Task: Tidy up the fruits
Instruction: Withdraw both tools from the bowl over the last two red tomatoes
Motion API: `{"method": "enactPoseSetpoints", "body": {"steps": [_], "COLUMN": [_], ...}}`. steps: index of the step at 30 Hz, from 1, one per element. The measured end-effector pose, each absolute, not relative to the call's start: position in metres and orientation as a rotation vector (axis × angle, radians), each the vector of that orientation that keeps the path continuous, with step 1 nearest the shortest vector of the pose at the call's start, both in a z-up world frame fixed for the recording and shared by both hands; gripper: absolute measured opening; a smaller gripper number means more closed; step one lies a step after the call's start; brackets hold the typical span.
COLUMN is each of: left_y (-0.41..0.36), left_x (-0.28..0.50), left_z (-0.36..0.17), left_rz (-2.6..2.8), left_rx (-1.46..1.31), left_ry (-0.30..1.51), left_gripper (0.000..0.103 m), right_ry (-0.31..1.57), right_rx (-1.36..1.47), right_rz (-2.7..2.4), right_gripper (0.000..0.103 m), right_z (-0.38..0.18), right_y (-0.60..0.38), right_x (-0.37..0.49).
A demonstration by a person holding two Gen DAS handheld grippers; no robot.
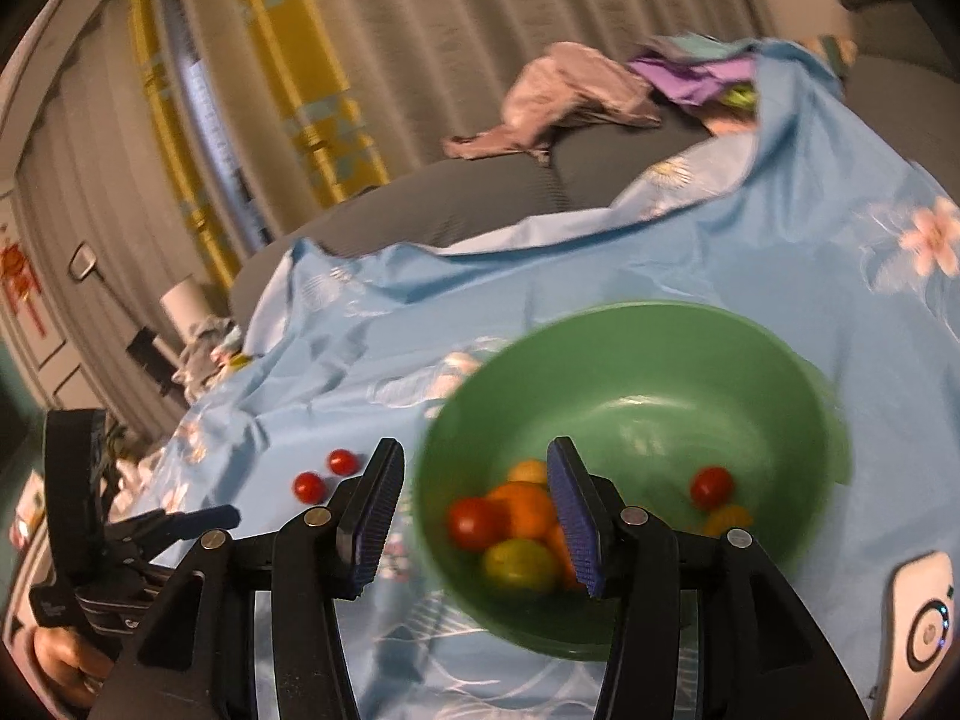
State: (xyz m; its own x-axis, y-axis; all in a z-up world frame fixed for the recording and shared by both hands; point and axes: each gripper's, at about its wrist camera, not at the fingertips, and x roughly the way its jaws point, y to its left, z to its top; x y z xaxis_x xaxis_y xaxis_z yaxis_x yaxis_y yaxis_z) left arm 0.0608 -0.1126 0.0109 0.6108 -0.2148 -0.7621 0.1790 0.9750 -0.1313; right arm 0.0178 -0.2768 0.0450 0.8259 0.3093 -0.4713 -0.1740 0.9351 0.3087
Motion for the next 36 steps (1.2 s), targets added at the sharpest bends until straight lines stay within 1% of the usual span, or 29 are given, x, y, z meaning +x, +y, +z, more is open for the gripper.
{"method": "enactPoseSetpoints", "body": {"steps": [12, 16, 26, 36], "left_y": [-0.073, -0.061, -0.030, -0.026], "left_x": [0.044, 0.036, 0.032, 0.035], "left_z": [0.010, 0.011, 0.000, -0.006], "left_rz": [-0.185, -0.155, -0.124, -0.134], "left_rx": [-0.080, -0.078, -0.089, -0.073], "left_ry": [0.882, 0.866, 0.877, 0.882], "left_gripper": [0.099, 0.099, 0.098, 0.098], "right_ry": [0.560, 0.597, 0.700, 0.756], "right_rx": [0.110, 0.048, 0.003, -0.053], "right_rz": [0.430, 0.483, 0.478, 0.495], "right_gripper": [0.050, 0.050, 0.050, 0.050], "right_z": [0.045, 0.039, 0.018, 0.002], "right_y": [-0.206, -0.183, -0.163, -0.139], "right_x": [0.018, 0.020, 0.034, 0.044]}}
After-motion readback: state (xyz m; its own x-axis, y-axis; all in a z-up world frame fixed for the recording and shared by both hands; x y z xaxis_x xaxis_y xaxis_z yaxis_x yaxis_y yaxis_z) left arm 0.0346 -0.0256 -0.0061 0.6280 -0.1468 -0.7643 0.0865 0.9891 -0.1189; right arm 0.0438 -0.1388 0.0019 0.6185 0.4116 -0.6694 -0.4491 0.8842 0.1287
